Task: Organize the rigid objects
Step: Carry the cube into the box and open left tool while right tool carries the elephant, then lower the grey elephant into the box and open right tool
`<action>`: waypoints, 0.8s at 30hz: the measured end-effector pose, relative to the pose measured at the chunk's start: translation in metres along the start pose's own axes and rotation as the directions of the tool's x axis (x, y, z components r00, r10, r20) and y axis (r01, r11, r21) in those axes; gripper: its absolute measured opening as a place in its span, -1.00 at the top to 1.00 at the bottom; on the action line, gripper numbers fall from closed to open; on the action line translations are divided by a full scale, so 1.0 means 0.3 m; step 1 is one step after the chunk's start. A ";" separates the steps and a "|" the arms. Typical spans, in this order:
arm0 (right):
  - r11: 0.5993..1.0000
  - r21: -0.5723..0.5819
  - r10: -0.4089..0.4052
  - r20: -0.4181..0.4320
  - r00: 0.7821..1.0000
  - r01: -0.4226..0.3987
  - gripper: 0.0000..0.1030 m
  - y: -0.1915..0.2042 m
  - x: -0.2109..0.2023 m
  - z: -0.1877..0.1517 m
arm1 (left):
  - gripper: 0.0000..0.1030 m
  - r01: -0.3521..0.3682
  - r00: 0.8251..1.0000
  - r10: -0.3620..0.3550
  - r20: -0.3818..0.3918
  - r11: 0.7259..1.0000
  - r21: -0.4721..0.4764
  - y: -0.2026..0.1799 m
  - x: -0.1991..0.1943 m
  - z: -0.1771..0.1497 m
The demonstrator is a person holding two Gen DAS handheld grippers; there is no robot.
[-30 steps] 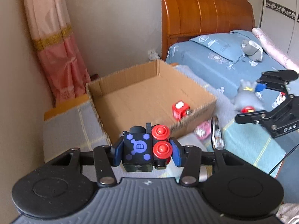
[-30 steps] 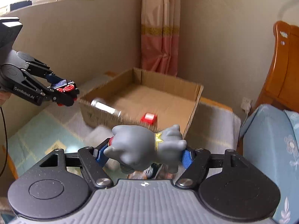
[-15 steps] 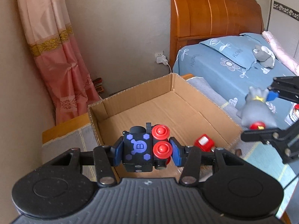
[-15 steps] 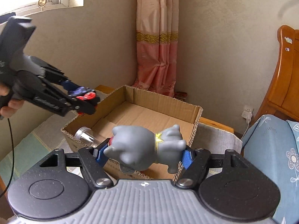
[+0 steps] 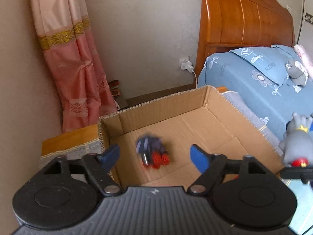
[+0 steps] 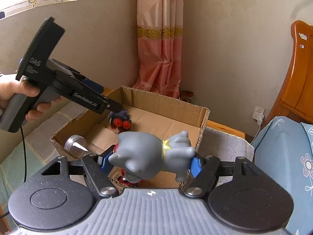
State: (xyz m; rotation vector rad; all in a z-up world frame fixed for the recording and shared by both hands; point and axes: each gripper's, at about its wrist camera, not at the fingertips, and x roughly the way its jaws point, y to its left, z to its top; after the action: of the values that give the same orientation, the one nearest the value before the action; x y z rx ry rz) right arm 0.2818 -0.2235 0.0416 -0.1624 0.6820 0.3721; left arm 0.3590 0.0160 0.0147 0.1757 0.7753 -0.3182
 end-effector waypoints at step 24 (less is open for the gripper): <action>0.997 0.043 -0.057 -0.055 0.997 0.059 -0.55 -0.039 0.222 0.188 | -0.95 -0.117 0.989 0.118 0.092 0.993 -0.009 -0.009 -0.309 -0.143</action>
State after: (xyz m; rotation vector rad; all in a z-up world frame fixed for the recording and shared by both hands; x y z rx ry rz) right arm 0.3669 -0.2006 0.0425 -0.1498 0.7366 0.2977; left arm 0.2679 0.0453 0.0503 0.2008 0.6707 -0.2115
